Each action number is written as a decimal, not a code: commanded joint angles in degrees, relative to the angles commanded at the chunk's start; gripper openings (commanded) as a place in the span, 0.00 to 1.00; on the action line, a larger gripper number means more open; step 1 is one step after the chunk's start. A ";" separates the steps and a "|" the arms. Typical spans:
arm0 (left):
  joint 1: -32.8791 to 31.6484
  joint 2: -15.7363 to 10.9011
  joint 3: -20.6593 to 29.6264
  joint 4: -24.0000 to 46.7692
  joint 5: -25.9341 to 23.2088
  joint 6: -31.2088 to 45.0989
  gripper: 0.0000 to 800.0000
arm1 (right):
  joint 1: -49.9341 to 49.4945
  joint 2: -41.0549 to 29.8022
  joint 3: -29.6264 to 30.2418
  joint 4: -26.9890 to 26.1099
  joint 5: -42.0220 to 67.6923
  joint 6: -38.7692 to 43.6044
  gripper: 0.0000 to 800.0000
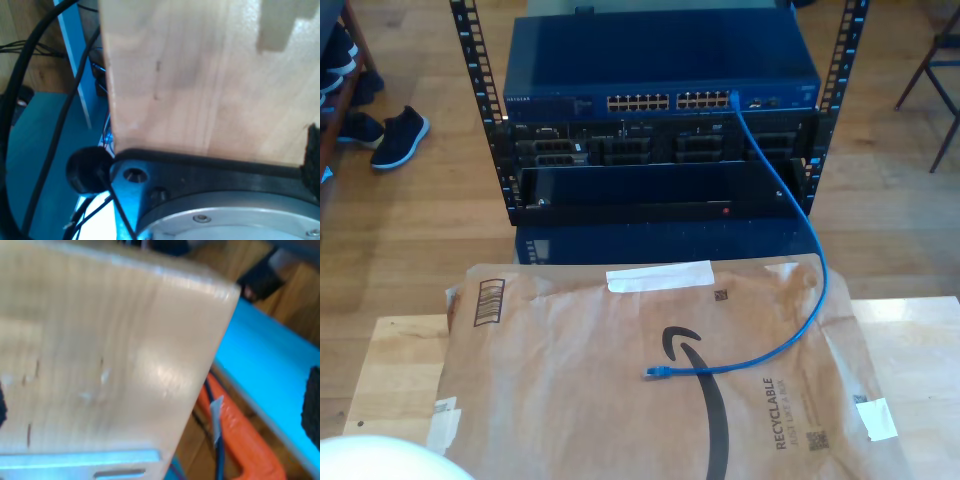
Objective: Grab the cable and plug it in
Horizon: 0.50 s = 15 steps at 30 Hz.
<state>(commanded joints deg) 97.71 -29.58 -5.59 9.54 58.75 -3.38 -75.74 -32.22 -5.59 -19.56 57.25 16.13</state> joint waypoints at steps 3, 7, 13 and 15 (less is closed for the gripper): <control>0.00 0.00 0.00 0.00 0.00 0.00 1.00 | 0.09 0.44 0.18 0.18 -0.26 0.00 1.00; 0.00 0.00 0.00 0.00 0.00 0.00 1.00 | 0.35 0.35 0.26 0.00 -1.23 0.18 1.00; 0.00 0.00 0.00 0.00 0.00 0.00 1.00 | 0.35 0.35 0.26 0.09 -1.23 0.18 1.00; 0.00 0.00 0.00 0.00 0.00 0.00 1.00 | 0.35 0.35 0.26 0.09 -1.23 0.18 1.00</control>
<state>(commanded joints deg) 97.71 -29.58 -5.59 9.54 58.75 -3.38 -75.38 -31.87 -5.33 -19.47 56.02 16.31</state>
